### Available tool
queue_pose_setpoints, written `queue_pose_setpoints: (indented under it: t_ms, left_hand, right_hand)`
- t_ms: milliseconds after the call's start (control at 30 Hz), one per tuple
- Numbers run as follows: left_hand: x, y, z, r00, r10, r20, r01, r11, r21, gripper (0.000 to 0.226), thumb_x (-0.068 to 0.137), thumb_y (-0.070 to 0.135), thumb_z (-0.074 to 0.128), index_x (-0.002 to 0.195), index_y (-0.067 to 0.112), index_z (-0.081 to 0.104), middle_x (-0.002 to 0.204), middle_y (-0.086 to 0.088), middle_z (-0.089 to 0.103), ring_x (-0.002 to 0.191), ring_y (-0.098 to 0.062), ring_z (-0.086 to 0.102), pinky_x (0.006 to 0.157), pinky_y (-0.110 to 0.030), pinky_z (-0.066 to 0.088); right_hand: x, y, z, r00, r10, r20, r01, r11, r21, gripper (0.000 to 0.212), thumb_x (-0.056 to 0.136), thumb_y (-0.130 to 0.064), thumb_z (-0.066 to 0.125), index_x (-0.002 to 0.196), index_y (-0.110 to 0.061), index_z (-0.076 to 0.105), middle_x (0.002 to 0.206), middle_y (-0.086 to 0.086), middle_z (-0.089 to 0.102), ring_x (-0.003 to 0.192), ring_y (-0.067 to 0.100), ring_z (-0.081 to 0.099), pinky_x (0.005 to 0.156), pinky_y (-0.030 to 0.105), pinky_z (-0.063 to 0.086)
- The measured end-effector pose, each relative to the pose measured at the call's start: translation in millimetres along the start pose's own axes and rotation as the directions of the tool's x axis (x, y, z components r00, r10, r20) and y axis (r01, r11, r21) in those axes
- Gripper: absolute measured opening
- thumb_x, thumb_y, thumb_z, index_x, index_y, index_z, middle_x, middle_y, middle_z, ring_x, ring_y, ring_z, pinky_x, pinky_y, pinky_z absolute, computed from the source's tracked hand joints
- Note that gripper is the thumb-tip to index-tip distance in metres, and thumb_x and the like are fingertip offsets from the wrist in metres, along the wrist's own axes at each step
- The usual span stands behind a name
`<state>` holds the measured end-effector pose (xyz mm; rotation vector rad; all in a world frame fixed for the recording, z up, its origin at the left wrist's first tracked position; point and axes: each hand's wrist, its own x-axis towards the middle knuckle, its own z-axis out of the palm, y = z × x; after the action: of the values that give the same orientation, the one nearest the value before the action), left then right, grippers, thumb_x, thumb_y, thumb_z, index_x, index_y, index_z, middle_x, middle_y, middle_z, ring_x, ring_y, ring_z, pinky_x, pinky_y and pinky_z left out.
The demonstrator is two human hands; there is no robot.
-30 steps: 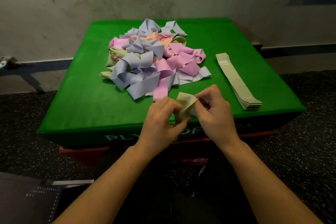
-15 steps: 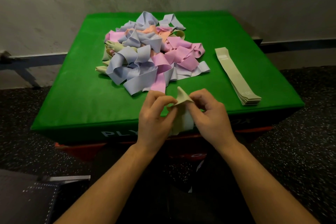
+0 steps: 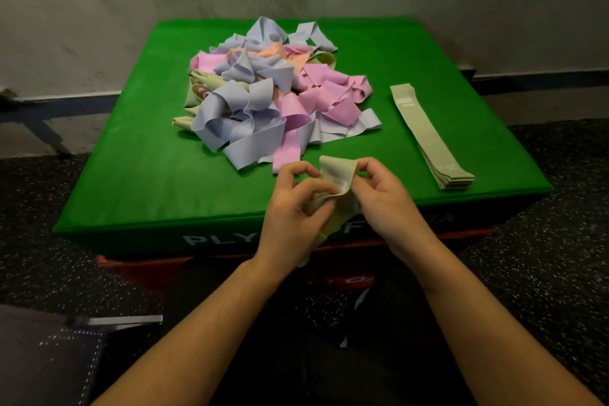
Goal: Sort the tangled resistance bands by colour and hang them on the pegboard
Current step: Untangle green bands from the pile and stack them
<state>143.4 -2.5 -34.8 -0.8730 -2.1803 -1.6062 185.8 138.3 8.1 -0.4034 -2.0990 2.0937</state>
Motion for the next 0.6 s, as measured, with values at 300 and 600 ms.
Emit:
queue_pose_setpoints:
  t_ms: [300,600]
  left_hand:
    - [3,-1,4,0.997,-0.076,-0.025,0.077,0.996,0.052,0.014,0.079,0.017,0.076,0.092,0.014,0.071,0.118,0.001,0.044,0.110,0.008,0.045,0.092,-0.010,0.041]
    - [6,0,-8,0.854,-0.460,0.243,0.520,0.761,-0.388,0.030,0.084,0.035,0.067,0.110,0.023,0.056,0.088,0.005,0.073,0.082,-0.010,0.066,0.074,-0.025,0.051]
  right_hand:
    - [-4,-5,2,0.993,-0.035,0.113,0.026,0.997,0.074,0.008,0.092,-0.016,0.065,0.100,-0.016,0.067,0.089,0.000,0.073,0.088,0.013,0.069,0.080,0.036,0.056]
    - [21,-29,-5,0.998,0.055,0.021,-0.058,0.982,0.182,0.017,0.097,-0.005,0.055,0.101,-0.018,0.065,0.077,-0.006,0.073,0.071,0.010,0.068,0.063,0.027,0.057]
